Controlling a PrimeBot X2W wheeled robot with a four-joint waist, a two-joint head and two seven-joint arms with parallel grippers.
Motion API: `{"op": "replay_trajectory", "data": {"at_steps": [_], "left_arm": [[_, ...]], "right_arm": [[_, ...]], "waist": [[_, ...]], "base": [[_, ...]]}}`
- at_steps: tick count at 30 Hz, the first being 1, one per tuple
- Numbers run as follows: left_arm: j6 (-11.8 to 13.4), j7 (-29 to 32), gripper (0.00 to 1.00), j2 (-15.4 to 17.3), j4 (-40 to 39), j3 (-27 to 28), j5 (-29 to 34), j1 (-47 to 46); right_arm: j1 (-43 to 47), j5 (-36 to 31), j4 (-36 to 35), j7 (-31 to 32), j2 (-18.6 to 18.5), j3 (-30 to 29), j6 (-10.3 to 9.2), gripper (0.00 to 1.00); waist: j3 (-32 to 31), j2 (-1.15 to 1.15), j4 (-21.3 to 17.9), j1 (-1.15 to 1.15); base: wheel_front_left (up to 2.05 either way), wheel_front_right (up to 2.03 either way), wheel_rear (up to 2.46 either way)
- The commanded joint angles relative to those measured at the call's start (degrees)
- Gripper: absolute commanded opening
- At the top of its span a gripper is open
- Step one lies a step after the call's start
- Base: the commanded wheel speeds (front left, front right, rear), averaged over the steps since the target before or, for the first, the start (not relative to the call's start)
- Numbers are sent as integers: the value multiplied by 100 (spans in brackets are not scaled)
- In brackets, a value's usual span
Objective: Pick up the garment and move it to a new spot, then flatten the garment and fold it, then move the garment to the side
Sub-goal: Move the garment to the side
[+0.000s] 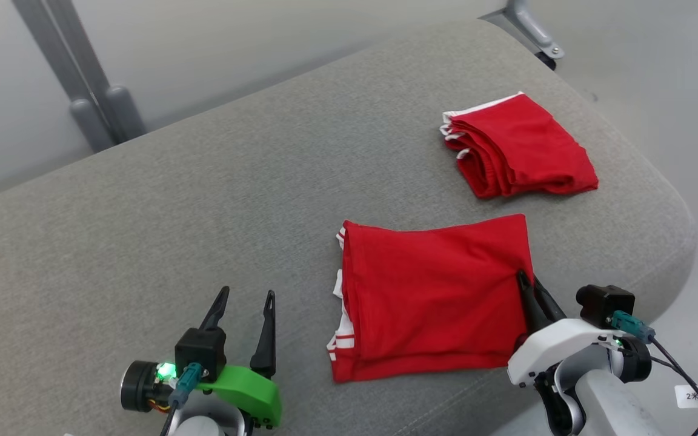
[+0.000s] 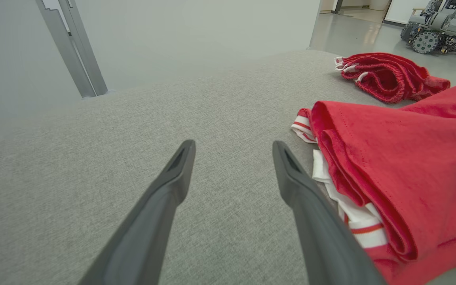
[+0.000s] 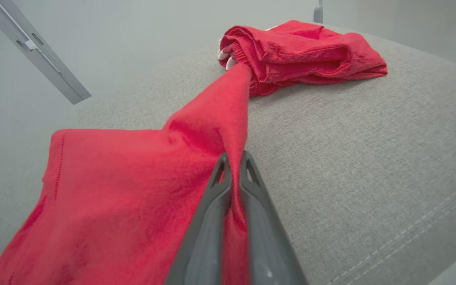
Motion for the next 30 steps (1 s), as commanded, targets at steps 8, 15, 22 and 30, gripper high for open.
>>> {"op": "replay_trajectory", "data": {"at_steps": [8, 15, 22, 30], "left_arm": [[-57, -15, 100, 32, 73, -30, 115, -225], [-39, -15, 100, 32, 32, 60, 239, -185], [-60, -15, 100, 31, 14, 55, 260, -342], [-66, -14, 100, 31, -1, 21, 305, -448]], "right_arm": [[-12, -137, -229, -14, 2, 23, -7, 0], [-584, -367, -315, -15, 2, 143, -7, 0], [-1713, -991, -60, -15, -205, -56, -7, 0], [-2718, -1626, 677, -15, -855, -561, -7, 0]], "waist": [[333, 0, -536, 0], [530, 0, -222, 0], [735, 0, 328, 0], [871, 0, 854, 0]], "base": [[0, 0, 0], [0, 0, 0], [0, 0, 0], [0, 0, 0]]}}
